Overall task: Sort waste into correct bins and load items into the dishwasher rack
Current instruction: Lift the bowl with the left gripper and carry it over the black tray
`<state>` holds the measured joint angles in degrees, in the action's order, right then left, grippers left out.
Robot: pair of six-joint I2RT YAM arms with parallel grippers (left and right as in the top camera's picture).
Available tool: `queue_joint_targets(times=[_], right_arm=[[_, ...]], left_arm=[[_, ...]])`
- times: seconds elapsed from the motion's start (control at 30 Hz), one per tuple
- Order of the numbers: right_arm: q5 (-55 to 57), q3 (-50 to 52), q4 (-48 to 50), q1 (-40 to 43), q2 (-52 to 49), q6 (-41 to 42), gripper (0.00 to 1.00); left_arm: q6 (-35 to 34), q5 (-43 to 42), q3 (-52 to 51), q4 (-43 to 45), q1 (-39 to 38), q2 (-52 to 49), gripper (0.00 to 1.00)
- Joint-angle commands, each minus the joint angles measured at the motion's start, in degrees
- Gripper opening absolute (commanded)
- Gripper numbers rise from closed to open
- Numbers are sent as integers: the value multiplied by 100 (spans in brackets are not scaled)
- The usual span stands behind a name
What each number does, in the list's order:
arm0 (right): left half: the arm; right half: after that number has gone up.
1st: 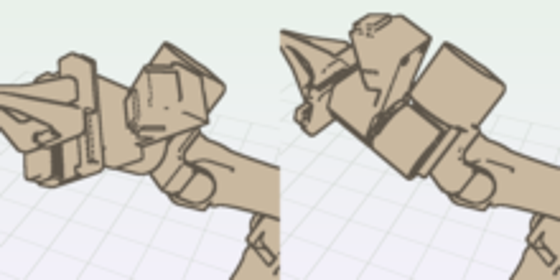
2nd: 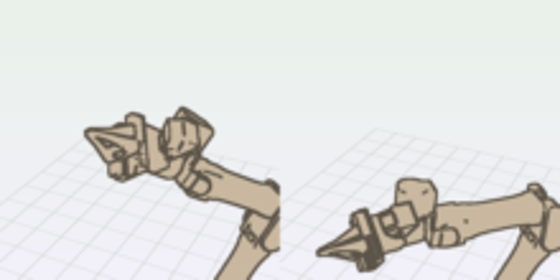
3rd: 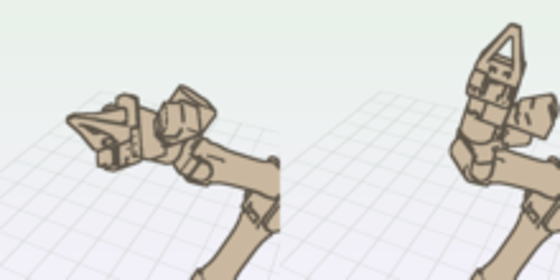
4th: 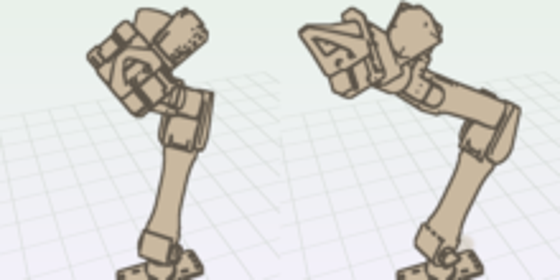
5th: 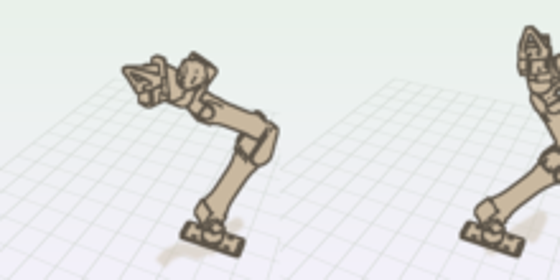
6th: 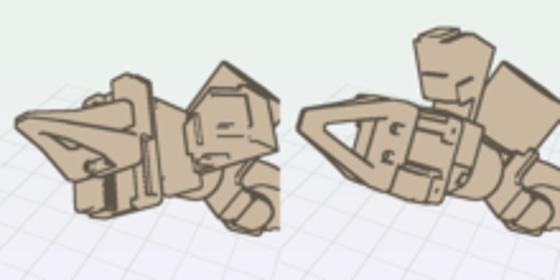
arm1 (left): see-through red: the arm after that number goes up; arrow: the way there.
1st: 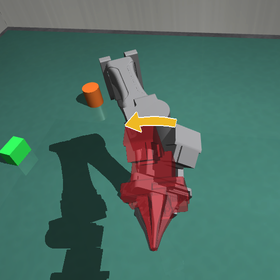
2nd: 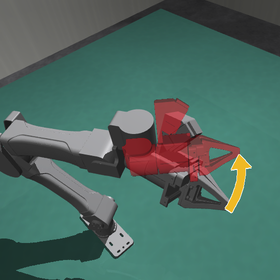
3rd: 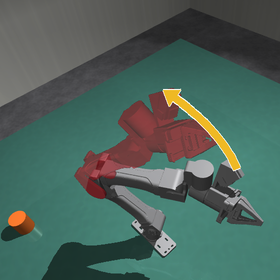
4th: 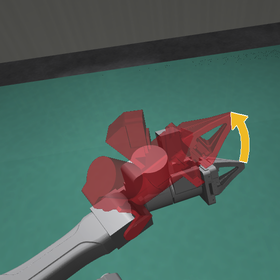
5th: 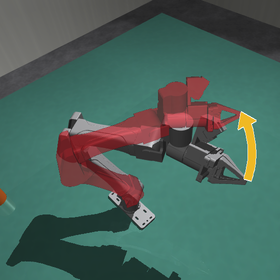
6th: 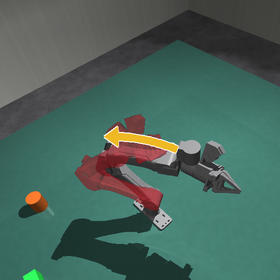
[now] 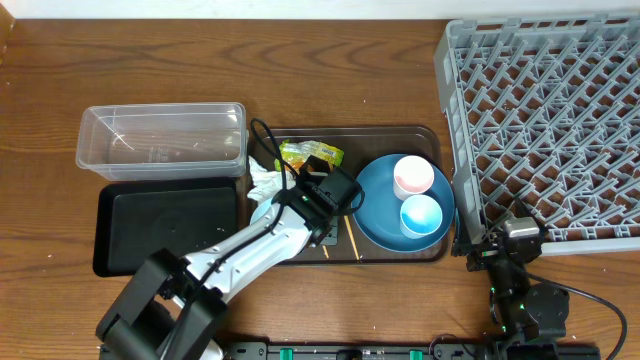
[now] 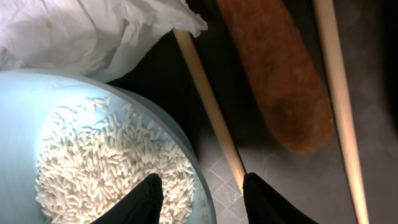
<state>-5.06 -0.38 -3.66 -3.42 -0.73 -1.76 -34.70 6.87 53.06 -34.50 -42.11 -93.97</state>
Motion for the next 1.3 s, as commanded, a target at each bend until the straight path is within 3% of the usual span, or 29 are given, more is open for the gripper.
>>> queue_joint_targets(times=[0.0, 0.27, 0.33, 0.5, 0.67, 0.83, 0.97, 1.27], right_arm=[[33, 7, -22, -63, 17, -48, 99], [31, 7, -22, -63, 20, -48, 99], [31, 7, -22, -63, 20, -48, 99], [33, 7, -22, -61, 17, -48, 99], [33, 7, -22, -63, 17, -48, 99], [31, 7, -22, -63, 17, -48, 99], [33, 7, -22, -63, 20, -48, 99], [31, 7, -22, -63, 17, -48, 99]], left_arm=[[-26, 133, -22, -15, -13, -31, 45], [-26, 203, -22, -52, -9, 149, 44], [-28, 286, -22, -50, -9, 151, 36], [-26, 284, -22, -55, -9, 151, 33], [-26, 282, -22, -55, -9, 151, 24], [-28, 282, -22, -50, -9, 151, 23], [-26, 282, -22, -52, -9, 151, 13], [-26, 284, -22, -52, -9, 258, 9]])
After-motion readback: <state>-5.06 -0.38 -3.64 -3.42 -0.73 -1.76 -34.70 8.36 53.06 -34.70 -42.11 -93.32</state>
